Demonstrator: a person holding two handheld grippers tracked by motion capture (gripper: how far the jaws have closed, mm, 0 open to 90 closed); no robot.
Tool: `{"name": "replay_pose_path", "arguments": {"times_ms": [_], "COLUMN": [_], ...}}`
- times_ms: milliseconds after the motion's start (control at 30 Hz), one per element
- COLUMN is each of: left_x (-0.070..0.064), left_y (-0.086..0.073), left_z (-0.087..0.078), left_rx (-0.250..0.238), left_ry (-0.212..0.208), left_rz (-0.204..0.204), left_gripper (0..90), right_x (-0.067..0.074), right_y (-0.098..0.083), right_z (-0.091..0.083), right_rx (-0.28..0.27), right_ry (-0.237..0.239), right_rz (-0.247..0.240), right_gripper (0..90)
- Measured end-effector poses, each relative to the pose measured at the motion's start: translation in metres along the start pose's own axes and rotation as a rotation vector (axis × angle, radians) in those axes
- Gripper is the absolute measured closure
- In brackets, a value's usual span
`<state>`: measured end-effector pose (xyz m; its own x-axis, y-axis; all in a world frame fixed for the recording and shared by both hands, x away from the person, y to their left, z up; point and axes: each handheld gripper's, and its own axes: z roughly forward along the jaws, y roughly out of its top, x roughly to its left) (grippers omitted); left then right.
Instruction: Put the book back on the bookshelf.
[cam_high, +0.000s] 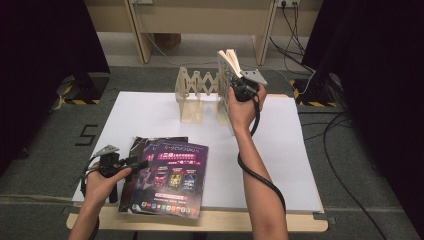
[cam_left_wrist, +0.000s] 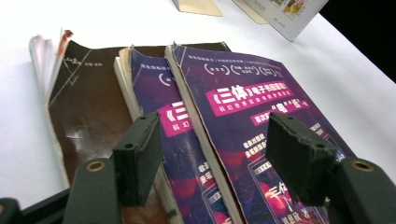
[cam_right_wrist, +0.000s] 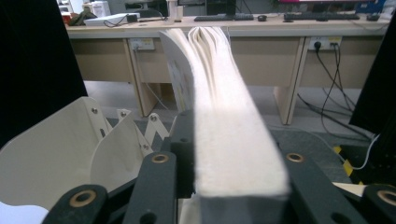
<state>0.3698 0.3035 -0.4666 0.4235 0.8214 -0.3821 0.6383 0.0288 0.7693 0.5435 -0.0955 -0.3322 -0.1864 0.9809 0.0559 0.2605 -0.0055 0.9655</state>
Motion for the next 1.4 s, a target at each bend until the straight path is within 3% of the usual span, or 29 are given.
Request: {"name": "replay_pose_path", "arguments": {"times_ms": [133,267,567,700,800,900,967,1100,1400], "left_x": [-0.002,-0.002,-0.003,-0.005,-0.007,-0.006,-0.006,-0.006,-0.004], "left_y": [0.0,0.0,-0.001,-0.001,-0.001,-0.001,-0.001,-0.002,0.0], "left_z": [0.001,0.001,0.002,0.004,0.004,0.004,0.005,0.005,0.002], "left_rx": [0.003,0.002,0.004,0.007,0.008,0.011,0.012,0.013,0.003], "left_ry": [-0.005,-0.003,-0.006,-0.013,-0.017,-0.013,-0.012,-0.015,-0.009], "left_rz": [0.006,0.005,0.004,0.008,0.01,0.009,0.008,0.009,0.006], "left_gripper": [35.1,35.1,35.1,35.1,35.1,35.1,35.1,35.1,35.1], "right_x": [-0.006,-0.013,-0.022,-0.023,-0.022,-0.021,-0.017,-0.011,0.002], "right_y": [0.002,0.003,0.007,0.006,0.003,0.002,0.002,-0.001,-0.003], "right_z": [0.003,0.002,-0.004,-0.003,-0.001,0.001,0.0,0.0,0.001], "right_rx": [0.072,0.087,0.129,0.174,0.201,0.237,0.235,0.213,0.184], "right_ry": [-0.004,-0.019,0.005,0.017,0.014,0.009,-0.013,-0.04,-0.05], "right_rz": [0.025,0.034,0.051,0.058,0.054,0.054,0.032,0.041,0.054], "right_gripper": [67.3,67.7,64.5,62.1,64.2,72.0,74.1,74.4,74.6]}}
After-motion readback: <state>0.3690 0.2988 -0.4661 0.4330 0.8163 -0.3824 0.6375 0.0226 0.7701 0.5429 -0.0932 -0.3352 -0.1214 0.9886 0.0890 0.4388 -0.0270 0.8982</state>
